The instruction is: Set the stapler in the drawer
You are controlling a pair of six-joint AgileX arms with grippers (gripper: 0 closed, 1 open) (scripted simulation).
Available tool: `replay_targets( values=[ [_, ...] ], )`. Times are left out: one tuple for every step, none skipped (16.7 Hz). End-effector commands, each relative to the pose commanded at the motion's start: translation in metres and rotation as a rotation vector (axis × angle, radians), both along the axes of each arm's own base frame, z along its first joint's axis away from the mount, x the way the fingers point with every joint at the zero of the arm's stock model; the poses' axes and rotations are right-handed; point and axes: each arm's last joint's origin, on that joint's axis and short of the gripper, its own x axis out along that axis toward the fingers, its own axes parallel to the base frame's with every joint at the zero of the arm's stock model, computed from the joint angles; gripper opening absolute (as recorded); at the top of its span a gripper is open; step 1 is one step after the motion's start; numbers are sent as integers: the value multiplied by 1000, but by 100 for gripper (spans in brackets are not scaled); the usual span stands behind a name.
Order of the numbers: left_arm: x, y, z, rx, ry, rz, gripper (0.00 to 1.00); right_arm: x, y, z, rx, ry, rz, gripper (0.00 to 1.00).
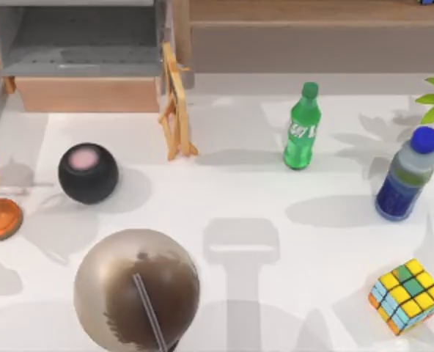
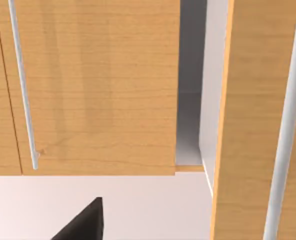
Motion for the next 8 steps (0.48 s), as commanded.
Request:
replay_targets(
  values=[
    [1,0,0,-1,1,-2,100,0,0,0,0,0,0,100],
    [5,-1,0,-2,2,-4,100,0,0,0,0,0,0,100],
    [10,-1,-1,-3,2,-5,100,0,0,0,0,0,0,100],
    [16,-1,-1,-3,2,-5,100,0,0,0,0,0,0,100],
    [21,-1,-1,-3,2,-5,100,0,0,0,0,0,0,100],
    [24,-2,-1,-3,2,-5,100,0,0,0,0,0,0,100],
    [25,-2,-1,-3,2,-5,100,0,0,0,0,0,0,100],
    [25,-2,-1,-3,2,-5,100,0,0,0,0,0,0,100]
  ],
)
